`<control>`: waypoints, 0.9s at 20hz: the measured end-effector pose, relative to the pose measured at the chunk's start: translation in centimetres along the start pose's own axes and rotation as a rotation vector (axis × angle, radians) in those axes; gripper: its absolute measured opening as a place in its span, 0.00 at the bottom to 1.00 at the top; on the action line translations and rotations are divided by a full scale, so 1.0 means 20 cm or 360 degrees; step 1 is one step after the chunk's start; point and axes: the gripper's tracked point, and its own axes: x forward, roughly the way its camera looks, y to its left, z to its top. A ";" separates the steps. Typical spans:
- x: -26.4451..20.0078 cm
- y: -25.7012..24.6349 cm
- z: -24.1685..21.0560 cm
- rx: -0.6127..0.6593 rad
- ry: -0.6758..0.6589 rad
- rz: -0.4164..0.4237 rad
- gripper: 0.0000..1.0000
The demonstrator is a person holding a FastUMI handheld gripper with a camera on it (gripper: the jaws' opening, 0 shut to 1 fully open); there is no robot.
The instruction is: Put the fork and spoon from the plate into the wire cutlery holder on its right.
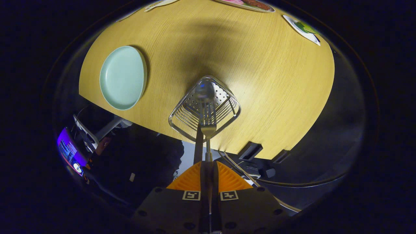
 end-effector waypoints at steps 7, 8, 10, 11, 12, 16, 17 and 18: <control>0.04 -0.01 0.07 -0.0008 0.0089 -0.0041 0.09; 0.04 0.00 0.08 -0.0010 0.0090 -0.0040 0.08; 0.05 0.00 0.09 -0.0016 0.0096 -0.0037 0.11; 0.05 0.00 0.10 -0.0020 0.0097 -0.0034 0.12; 0.05 0.00 0.10 -0.0016 0.0095 -0.0025 0.15; 0.01 0.02 0.14 -0.0017 -0.0025 0.0029 0.33; -0.01 0.03 0.15 -0.0019 -0.0097 0.0046 0.36; -0.02 0.04 0.15 -0.0024 -0.0181 0.0068 0.37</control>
